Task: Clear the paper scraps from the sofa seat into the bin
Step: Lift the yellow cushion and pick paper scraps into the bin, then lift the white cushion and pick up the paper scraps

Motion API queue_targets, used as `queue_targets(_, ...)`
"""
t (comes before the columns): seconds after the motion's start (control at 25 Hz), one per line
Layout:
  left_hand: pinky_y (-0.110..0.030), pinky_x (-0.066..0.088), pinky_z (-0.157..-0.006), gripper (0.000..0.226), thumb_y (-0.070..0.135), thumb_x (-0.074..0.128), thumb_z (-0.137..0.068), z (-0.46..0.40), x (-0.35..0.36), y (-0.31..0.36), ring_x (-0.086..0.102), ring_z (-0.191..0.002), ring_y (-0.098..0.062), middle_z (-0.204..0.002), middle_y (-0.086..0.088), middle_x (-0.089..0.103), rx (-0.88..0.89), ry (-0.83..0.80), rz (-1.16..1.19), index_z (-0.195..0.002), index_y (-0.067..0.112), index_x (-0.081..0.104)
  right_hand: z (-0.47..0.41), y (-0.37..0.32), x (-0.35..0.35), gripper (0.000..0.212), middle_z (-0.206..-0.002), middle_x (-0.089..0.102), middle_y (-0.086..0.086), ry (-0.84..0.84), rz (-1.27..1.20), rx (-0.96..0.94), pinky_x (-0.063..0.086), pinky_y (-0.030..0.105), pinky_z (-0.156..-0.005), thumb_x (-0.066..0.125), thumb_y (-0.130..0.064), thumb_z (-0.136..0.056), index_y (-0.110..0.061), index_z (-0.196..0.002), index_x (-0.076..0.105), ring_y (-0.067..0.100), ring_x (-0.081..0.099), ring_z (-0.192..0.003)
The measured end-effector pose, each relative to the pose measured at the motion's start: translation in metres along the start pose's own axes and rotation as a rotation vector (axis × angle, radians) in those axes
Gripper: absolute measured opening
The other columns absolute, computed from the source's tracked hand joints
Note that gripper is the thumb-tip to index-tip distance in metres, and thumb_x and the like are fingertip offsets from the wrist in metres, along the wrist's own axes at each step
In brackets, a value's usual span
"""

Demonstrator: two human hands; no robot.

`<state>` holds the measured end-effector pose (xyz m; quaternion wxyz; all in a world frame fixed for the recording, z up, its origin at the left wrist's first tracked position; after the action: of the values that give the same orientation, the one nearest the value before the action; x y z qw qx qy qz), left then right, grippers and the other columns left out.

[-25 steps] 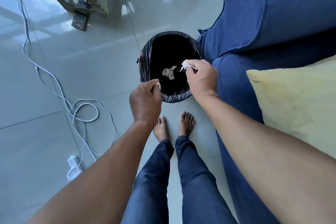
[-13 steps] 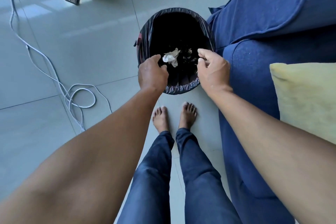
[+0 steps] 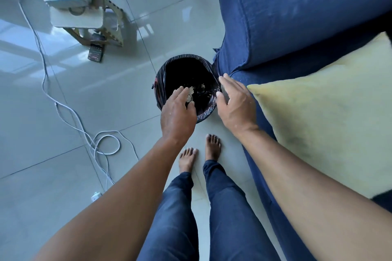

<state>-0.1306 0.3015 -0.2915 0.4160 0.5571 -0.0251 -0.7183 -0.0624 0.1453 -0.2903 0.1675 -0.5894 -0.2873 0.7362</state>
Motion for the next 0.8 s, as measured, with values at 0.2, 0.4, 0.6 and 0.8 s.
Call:
queue_targets(0.2, -0.04, 0.024, -0.12, 0.052, 0.018, 0.05, -0.098, 0.035, -0.039, 0.063, 0.023, -0.151, -0.025, -0.159, -0.008, 0.035, 0.237, -0.045, -0.109, -0.149, 0.009, 0.04, 0.043, -0.021, -0.068, 0.046, -0.148, 0.05, 0.018, 0.102, 0.017, 0.033, 0.034, 0.044, -0.117, 0.056, -0.01, -0.092, -0.001, -0.138, 0.055, 0.034, 0.04, -0.143)
queue_targets(0.4, -0.041, 0.01, -0.125, 0.057, 0.023, 0.043, -0.102, 0.092, -0.068, 0.111, 0.008, -0.154, -0.022, -0.165, -0.008, 0.019, 0.467, -0.104, -0.178, -0.155, 0.01, 0.028, 0.101, -0.038, -0.135, 0.051, -0.153, 0.04, 0.023, 0.185, 0.117, 0.092, 0.034, 0.051, -0.113, 0.049, -0.02, -0.094, -0.002, -0.142, 0.048, 0.039, 0.031, -0.147)
queue_targets(0.6, -0.041, 0.001, -0.125, 0.061, 0.028, 0.036, -0.105, 0.163, -0.07, 0.151, -0.006, -0.154, -0.021, -0.167, -0.007, 0.002, 0.702, -0.202, -0.255, -0.158, 0.01, 0.013, 0.175, -0.032, -0.19, 0.056, -0.161, 0.025, 0.021, 0.287, 0.185, 0.25, 0.025, 0.055, -0.117, 0.041, -0.027, -0.099, -0.004, -0.15, 0.035, 0.035, 0.018, -0.152)
queue_targets(0.8, -0.043, -0.002, -0.125, 0.062, 0.031, 0.029, -0.106, 0.226, -0.043, 0.197, -0.013, -0.153, -0.023, -0.166, -0.009, -0.007, 0.97, -0.331, -0.354, -0.159, 0.009, 0.004, 0.264, -0.001, -0.228, 0.059, -0.165, 0.014, 0.019, 0.393, 0.237, 0.425, 0.019, 0.057, -0.121, 0.045, -0.025, -0.102, -0.005, -0.154, 0.026, 0.032, 0.006, -0.154)
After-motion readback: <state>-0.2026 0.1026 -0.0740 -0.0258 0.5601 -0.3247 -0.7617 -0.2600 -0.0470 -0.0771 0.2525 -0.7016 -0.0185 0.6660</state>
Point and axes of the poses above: each hand's wrist, its own z-axis away from the middle knuckle, its own x-axis out of the palm, y = z × x, the point moved 6 cm from there along -z, towards the middle knuckle
